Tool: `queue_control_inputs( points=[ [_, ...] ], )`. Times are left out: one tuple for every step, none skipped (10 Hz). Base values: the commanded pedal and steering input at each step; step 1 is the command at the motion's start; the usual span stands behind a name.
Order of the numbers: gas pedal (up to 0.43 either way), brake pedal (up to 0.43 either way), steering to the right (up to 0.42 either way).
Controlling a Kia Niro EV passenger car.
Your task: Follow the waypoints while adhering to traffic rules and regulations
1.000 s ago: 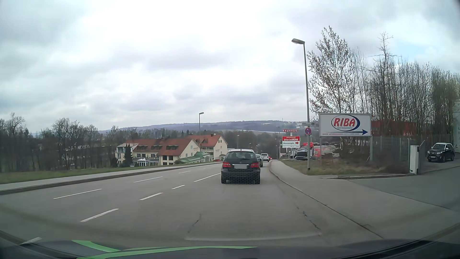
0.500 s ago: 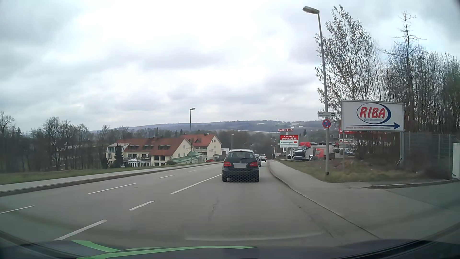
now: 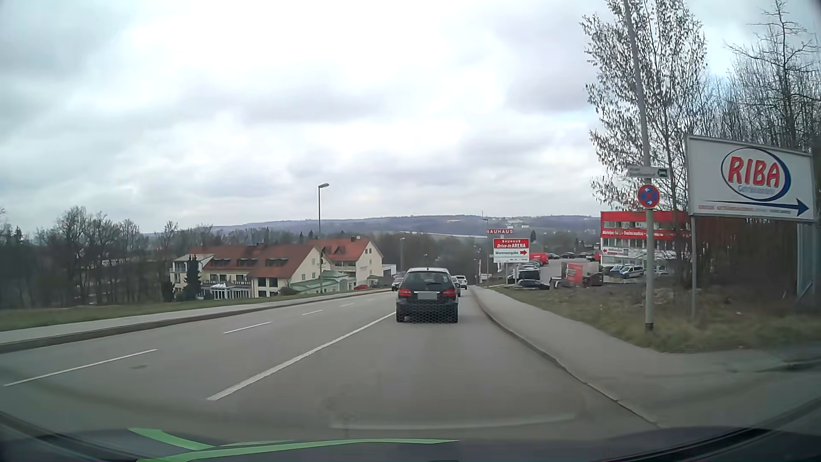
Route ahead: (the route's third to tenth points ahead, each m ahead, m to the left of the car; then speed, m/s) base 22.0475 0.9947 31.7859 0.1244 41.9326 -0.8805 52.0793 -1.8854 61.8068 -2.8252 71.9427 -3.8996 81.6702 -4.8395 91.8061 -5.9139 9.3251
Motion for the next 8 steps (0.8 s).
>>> queue_control_inputs(
  points=[
    [0.059,0.000,0.024],
    [0.067,0.000,0.024],
    [0.067,0.000,0.024],
    [0.067,0.000,0.024],
    [0.067,0.000,0.024],
    [0.079,0.000,0.024],
    [0.079,0.000,0.023],
    [0.079,0.000,0.023]
  ],
)
